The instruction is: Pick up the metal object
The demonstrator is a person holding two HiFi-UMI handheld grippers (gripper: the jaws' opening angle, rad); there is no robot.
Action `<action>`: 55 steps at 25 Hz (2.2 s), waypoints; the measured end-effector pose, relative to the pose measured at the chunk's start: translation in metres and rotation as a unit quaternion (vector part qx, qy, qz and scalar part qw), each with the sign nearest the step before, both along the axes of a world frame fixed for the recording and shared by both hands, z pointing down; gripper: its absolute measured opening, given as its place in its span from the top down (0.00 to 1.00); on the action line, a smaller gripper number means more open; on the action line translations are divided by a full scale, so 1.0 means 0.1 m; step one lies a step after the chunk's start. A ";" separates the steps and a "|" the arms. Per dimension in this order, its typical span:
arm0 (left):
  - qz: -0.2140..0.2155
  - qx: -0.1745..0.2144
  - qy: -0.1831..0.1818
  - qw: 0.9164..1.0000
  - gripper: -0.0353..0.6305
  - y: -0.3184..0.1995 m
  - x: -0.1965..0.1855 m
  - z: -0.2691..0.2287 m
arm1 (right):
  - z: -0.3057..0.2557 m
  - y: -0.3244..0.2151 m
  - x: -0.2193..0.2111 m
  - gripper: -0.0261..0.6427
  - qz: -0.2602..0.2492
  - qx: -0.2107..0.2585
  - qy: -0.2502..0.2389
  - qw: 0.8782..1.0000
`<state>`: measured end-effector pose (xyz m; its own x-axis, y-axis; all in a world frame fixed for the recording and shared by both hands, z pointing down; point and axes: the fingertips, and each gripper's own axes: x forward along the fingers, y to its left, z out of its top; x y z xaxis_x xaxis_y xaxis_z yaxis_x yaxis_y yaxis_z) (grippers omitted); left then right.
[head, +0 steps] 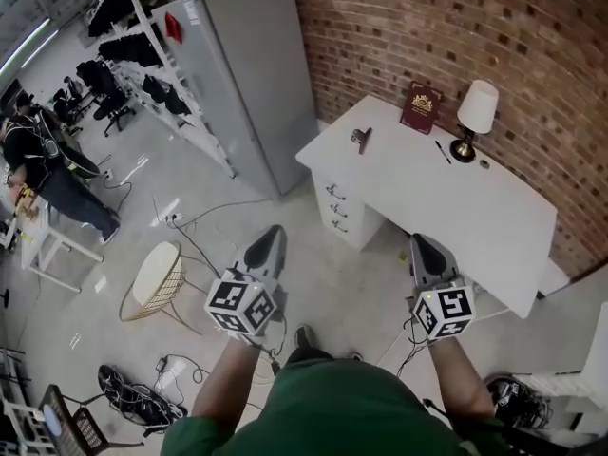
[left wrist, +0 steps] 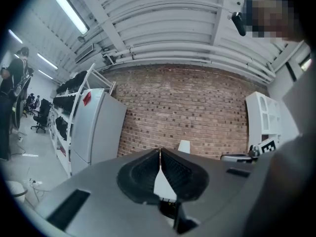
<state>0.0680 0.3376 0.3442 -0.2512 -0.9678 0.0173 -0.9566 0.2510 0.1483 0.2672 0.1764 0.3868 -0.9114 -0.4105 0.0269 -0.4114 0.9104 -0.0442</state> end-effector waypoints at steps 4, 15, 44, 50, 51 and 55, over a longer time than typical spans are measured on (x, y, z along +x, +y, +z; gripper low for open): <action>-0.002 -0.017 0.022 1.000 0.93 -0.01 -0.16 0.22 | 0.11 -0.06 -0.06 0.96 0.013 -0.011 0.013 1.000; 0.060 0.009 0.064 0.996 0.93 -0.77 -0.74 0.54 | 0.30 -0.50 -0.49 0.96 0.061 -0.008 0.054 0.997; 0.115 -0.008 0.126 0.985 0.93 -1.91 -2.94 1.33 | 0.67 -1.67 -2.34 0.96 0.123 -0.022 0.148 0.981; 0.142 -0.029 0.098 0.985 0.93 -2.33 -2.88 1.28 | 0.69 -2.03 -2.54 0.96 0.114 -0.028 0.118 0.986; 0.146 -0.032 0.092 0.985 0.93 -2.43 -2.88 1.25 | 0.69 -2.10 -2.56 0.96 0.112 -0.030 0.113 0.987; 0.155 -0.046 0.073 0.984 0.93 -2.92 -2.85 1.19 | 0.66 -2.44 -2.61 0.96 0.099 -0.037 0.099 0.989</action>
<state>-0.2168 0.0459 0.4636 0.0666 -0.9902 0.1225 -0.9598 -0.0300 0.2792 0.0060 -0.0675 0.4531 -0.7875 -0.5704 0.2333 -0.5882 0.8087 -0.0083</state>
